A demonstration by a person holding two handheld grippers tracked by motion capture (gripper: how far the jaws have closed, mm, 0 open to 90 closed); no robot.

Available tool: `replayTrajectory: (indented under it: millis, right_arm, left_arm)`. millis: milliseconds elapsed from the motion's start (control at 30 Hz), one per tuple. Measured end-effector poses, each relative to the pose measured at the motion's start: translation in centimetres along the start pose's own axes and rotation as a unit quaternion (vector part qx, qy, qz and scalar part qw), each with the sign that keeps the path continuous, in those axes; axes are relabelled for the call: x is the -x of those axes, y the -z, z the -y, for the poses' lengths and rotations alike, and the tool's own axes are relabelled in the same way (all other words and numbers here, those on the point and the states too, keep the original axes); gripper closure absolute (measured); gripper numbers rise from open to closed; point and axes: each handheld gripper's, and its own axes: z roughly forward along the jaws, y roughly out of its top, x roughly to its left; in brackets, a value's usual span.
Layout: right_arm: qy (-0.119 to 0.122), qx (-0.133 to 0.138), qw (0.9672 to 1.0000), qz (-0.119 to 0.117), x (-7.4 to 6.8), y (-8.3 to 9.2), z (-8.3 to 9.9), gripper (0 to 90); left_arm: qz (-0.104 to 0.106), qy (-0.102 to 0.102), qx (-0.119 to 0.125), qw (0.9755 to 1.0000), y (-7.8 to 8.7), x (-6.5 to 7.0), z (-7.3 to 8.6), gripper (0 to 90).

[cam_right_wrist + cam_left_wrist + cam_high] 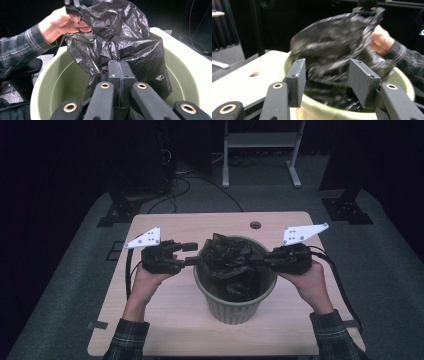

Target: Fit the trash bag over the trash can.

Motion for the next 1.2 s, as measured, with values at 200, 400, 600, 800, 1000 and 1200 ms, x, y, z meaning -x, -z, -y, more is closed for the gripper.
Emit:
replayTrajectory:
  millis: [200, 400, 600, 800, 1000, 1200]
  right_arm:
    - [0.005, 0.012, 0.9998, -0.012, -0.1, 0.8, -0.1, 90.0]
    - [0.007, 0.015, 0.9996, -0.023, -0.2, 1.0, 0.0, 90.0]
    - [0.010, 0.021, 0.9992, -0.032, -0.2, 1.1, 0.1, 90.0]
    - [0.001, 0.014, 0.9999, -0.005, 0.4, 2.0, 0.9, 89.9]
    - [-0.012, 0.012, 0.9998, 0.014, 1.1, 2.7, 1.9, 90.0]
    - [-0.021, 0.004, 0.9989, 0.041, 1.8, 3.0, 2.5, 90.0]
  left_arm:
    - [-0.007, 0.010, 0.014, 0.9998, -0.2, -1.4, -0.5, 47.7]
    - [0.005, 0.011, 0.007, 0.9999, -1.6, -2.5, -1.3, 50.1]
    - [0.027, 0.002, -0.015, 0.9995, -3.3, -2.3, -1.3, 67.7]
    - [0.017, 0.003, -0.022, 0.9996, -2.2, -2.3, -1.1, 89.8]
    - [-0.001, 0.002, -0.025, 0.9997, -0.5, -2.2, -0.9, 89.8]
    - [-0.032, 0.007, -0.005, 0.9994, 1.9, -2.5, -0.5, 89.8]
